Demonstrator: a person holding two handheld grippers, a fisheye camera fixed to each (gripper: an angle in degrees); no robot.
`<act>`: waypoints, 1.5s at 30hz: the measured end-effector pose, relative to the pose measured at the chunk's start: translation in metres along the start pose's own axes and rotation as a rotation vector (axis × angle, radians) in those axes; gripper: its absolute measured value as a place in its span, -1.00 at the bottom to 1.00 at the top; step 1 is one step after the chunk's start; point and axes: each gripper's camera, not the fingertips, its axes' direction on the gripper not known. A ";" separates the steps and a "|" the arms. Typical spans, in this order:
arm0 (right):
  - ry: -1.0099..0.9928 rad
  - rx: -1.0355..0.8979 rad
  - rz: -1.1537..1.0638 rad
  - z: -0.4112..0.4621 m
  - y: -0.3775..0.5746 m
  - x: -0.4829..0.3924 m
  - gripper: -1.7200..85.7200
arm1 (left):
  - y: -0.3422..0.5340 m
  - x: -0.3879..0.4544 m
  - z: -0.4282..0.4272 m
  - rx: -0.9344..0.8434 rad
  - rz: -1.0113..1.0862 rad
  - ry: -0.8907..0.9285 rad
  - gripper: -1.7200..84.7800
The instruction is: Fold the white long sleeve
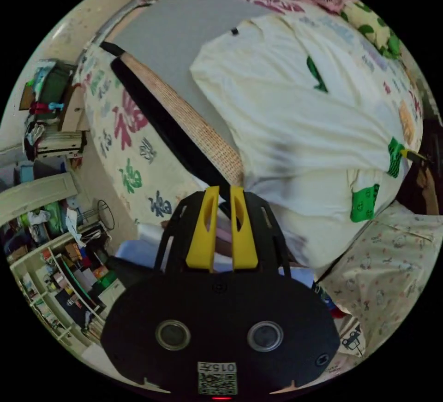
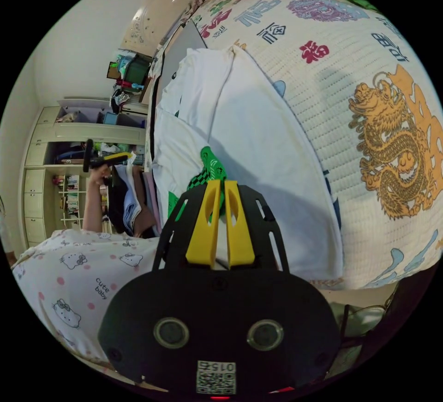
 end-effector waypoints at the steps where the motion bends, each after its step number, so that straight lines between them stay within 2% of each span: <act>1: 0.007 -0.006 -0.003 0.005 -0.005 0.001 -0.95 | 0.000 -0.005 -0.004 0.027 -0.008 0.008 -0.93; 3: 0.018 -0.009 -0.004 0.012 -0.010 0.002 -0.95 | -0.008 -0.019 -0.004 0.150 -0.044 0.068 -0.94; 5: 0.029 -0.011 0.004 0.021 -0.015 0.005 -0.95 | -0.025 -0.016 0.022 0.179 -0.066 0.099 -0.95; 11: 0.068 -0.007 0.037 0.044 -0.014 0.012 -0.95 | -0.069 0.017 0.155 0.086 -0.075 0.066 -0.96; 13: 0.075 -0.024 0.038 0.054 -0.016 0.015 -0.95 | -0.064 0.016 0.182 0.065 -0.101 0.042 -0.97; 18: 0.158 0.011 -0.071 0.048 -0.046 0.008 -0.91 | -0.002 -0.012 0.194 0.195 -0.134 0.075 -0.94; 20: 0.208 0.125 -0.172 0.031 -0.087 -0.008 -0.85 | 0.024 -0.033 0.197 0.247 -0.191 0.086 -0.92; 24: 0.179 0.211 -0.362 0.038 -0.180 -0.055 -0.77 | 0.064 -0.076 0.231 0.309 -0.308 0.176 -0.83; 28: 0.200 0.199 -0.535 0.102 -0.289 -0.123 -0.70 | 0.082 -0.090 0.274 0.327 -0.372 0.276 -0.78; 33: 0.232 0.113 -0.529 0.196 -0.378 -0.164 -0.66 | 0.101 -0.101 0.327 0.292 -0.465 0.306 -0.75; 38: 0.392 -0.056 -0.467 0.282 -0.418 -0.169 -0.71 | 0.130 -0.106 0.348 0.302 -0.492 0.283 -0.84; 39: 0.421 -0.055 -0.462 0.287 -0.419 -0.169 -0.73 | 0.138 -0.107 0.352 0.305 -0.500 0.298 -0.87; 41: 0.467 0.004 -0.442 0.288 -0.412 -0.170 -0.90 | 0.147 -0.106 0.356 0.316 -0.483 0.325 -0.91; 45: 0.426 0.038 -0.421 0.267 -0.396 -0.172 -0.95 | 0.172 -0.095 0.347 0.355 -0.446 0.257 -0.94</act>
